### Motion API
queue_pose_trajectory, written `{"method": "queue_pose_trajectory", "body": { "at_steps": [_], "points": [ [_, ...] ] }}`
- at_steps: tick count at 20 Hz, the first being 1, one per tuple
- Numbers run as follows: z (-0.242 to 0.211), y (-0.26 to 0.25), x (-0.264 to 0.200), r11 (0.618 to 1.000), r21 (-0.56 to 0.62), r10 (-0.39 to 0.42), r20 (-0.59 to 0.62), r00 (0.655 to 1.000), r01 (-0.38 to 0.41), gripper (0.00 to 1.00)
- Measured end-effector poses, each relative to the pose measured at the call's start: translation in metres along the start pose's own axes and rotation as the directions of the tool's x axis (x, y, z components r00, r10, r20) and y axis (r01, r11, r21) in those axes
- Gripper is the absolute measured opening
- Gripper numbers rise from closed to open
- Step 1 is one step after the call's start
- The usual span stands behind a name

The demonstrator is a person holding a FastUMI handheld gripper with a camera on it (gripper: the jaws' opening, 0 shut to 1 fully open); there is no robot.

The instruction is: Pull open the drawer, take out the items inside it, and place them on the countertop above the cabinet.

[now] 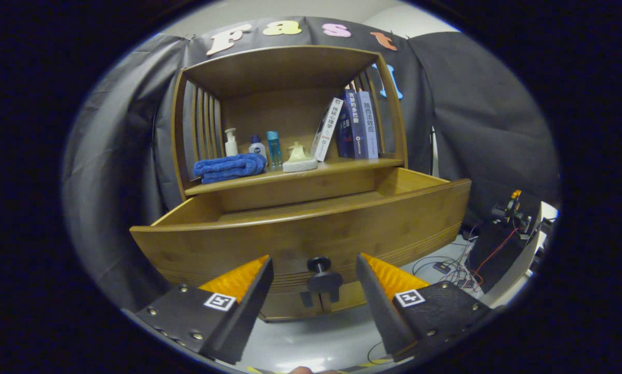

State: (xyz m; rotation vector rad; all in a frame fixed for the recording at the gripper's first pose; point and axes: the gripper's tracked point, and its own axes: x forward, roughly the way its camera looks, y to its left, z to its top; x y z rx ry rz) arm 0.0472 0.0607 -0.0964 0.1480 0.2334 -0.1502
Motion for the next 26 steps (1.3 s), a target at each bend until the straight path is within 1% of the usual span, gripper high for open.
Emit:
{"method": "queue_pose_trajectory", "body": {
  "at_steps": [1,9,16,26],
  "points": [
    [0.000,0.000,0.002,1.000,-0.001,0.010,0.005,1.000,-0.010,0.99],
    [-0.014,0.018,0.028,0.992,-0.042,0.116,-0.025,0.993,-0.117,0.99],
    [-0.012,0.016,0.030,0.991,-0.045,0.128,-0.008,0.992,-0.129,0.99],
    [-0.003,0.014,0.053,0.987,-0.054,0.151,-0.019,0.988,-0.152,0.99]
  ]
}}
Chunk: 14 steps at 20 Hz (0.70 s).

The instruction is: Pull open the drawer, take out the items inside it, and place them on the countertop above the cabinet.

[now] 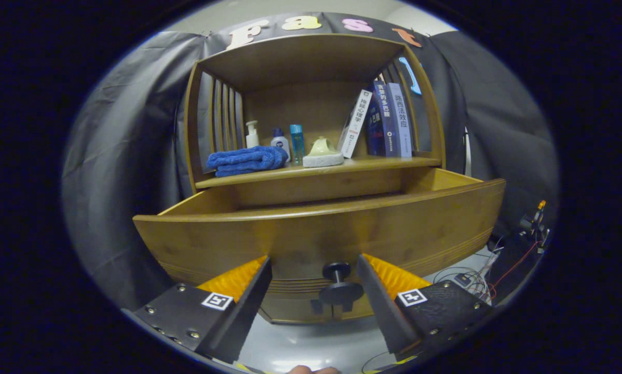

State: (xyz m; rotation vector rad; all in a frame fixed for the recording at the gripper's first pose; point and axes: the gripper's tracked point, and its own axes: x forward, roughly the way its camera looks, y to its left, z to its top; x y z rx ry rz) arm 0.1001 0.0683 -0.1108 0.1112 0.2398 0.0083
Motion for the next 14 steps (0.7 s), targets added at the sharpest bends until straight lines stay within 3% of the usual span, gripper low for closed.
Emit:
{"method": "queue_pose_trajectory", "body": {
  "at_steps": [14],
  "points": [
    [0.019,-0.002,0.047,0.998,0.058,0.021,0.042,0.999,-0.023,0.99]
  ]
}}
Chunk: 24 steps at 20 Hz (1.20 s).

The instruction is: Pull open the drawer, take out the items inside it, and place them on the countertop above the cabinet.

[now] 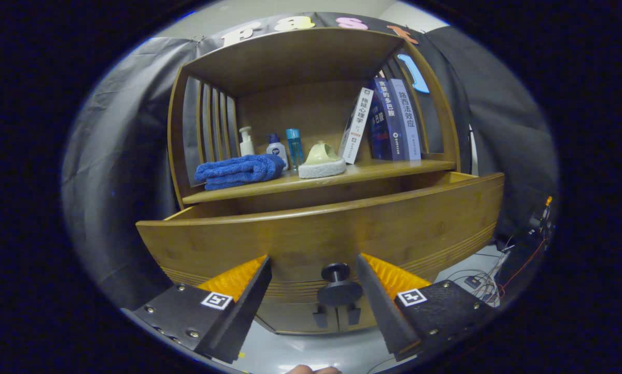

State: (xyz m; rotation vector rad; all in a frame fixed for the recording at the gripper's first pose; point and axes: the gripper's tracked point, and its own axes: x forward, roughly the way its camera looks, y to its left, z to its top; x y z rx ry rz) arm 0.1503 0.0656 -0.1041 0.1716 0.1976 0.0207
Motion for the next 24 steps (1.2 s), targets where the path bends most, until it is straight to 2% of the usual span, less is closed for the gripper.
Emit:
{"method": "queue_pose_trajectory", "body": {
  "at_steps": [11,24],
  "points": [
    [0.001,-0.006,0.008,1.000,0.019,0.014,0.034,0.999,-0.015,0.99],
    [0.013,0.000,0.082,1.000,0.011,0.025,-0.024,0.999,-0.024,0.99]
  ]
}}
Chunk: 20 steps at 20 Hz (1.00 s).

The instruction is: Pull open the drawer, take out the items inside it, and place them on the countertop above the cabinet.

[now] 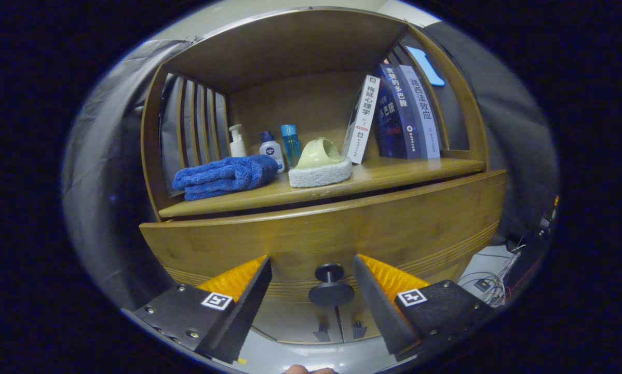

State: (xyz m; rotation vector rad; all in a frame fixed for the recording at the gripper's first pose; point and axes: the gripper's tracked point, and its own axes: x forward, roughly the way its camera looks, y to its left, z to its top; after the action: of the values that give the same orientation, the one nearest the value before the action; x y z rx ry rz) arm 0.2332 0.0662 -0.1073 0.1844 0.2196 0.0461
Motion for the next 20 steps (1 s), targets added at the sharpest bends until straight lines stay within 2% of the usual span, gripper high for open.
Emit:
{"method": "queue_pose_trajectory", "body": {
  "at_steps": [8,20],
  "points": [
    [0.004,0.000,0.027,1.000,0.014,0.002,0.007,1.000,-0.002,0.99],
    [0.007,-0.002,0.027,0.999,0.034,0.015,0.018,1.000,-0.016,0.99]
  ]
}}
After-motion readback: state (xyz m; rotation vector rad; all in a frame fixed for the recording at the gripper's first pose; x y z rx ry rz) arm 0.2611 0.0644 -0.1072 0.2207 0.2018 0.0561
